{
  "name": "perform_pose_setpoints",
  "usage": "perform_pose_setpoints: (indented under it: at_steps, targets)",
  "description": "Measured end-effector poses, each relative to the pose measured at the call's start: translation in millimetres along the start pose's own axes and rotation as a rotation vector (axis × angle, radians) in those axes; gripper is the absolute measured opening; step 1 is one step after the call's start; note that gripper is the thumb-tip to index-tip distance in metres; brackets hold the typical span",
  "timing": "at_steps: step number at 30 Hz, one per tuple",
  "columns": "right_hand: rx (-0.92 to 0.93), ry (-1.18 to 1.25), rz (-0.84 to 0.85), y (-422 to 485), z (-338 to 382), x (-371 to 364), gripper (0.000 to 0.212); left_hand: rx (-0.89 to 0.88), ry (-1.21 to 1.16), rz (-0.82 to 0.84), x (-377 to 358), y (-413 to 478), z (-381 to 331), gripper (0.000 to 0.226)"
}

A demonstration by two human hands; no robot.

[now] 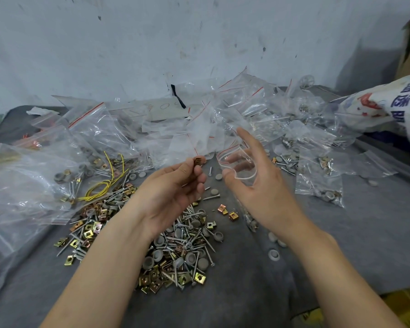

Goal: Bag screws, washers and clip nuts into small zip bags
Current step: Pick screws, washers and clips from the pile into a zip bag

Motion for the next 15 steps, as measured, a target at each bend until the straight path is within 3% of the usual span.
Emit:
perform_pose_setpoints:
  at_steps: [8, 11, 15]
  targets:
    - [-0.010, 0.017, 0.014, -1, 1, -2, 0.075, -0.072, 0.040, -0.063, -3, -6, -15, 0.018]
    - [-0.007, 0.015, 0.011, 0, 2, -3, 0.076, -0.274, 0.236, -0.156, -8, -16, -42, 0.017]
    - [-0.006, 0.040, 0.016, 1, 0, -4, 0.076, -0.542, 0.684, -0.172, -37, -35, -70, 0.021]
Point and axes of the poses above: each hand's wrist, its own y-axis towards the middle knuckle, its own x-axis out of the back of the hand, z = x × y, the point moved 8 cm from there along y, towards the middle knuckle, and after that the axes turned 2 degrees about y, right-handed, at the moved point
